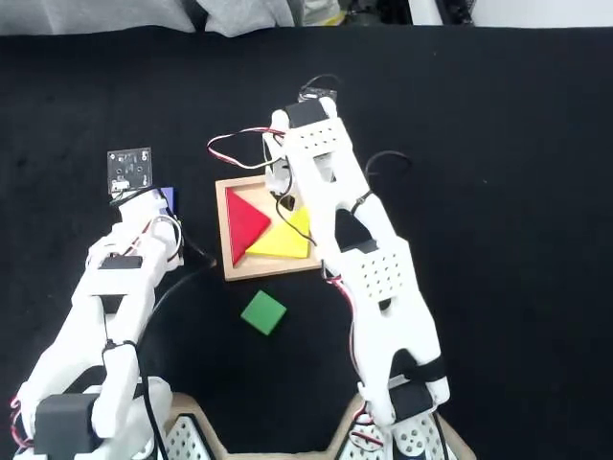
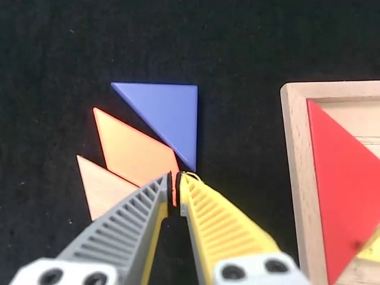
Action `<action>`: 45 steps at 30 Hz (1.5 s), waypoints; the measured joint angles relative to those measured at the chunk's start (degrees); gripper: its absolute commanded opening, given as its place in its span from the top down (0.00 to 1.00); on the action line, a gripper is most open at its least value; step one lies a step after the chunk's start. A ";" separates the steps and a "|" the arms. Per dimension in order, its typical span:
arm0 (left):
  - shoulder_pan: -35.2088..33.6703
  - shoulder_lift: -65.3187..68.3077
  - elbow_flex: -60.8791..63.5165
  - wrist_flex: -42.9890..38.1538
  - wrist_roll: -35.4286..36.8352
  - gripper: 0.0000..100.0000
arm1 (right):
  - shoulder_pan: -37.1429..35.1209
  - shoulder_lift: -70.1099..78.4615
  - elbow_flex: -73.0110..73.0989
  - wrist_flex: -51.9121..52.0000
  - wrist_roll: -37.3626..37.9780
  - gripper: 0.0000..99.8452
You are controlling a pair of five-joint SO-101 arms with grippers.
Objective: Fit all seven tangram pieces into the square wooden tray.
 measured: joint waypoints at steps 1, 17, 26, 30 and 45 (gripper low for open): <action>0.00 0.00 0.00 0.00 0.00 0.95 | 0.00 0.00 0.00 0.00 0.00 0.84; 0.00 0.00 0.00 0.00 0.00 0.95 | -1.93 0.44 0.00 0.00 -1.58 0.84; 0.00 0.00 0.00 0.00 0.00 0.95 | -2.02 3.87 -0.53 0.00 -1.67 0.84; 0.00 0.00 0.00 0.00 0.00 0.95 | -2.11 5.19 -1.58 0.00 -1.67 0.86; 0.00 0.00 0.00 0.00 0.00 0.95 | 0.00 6.07 -3.16 0.35 -1.67 0.99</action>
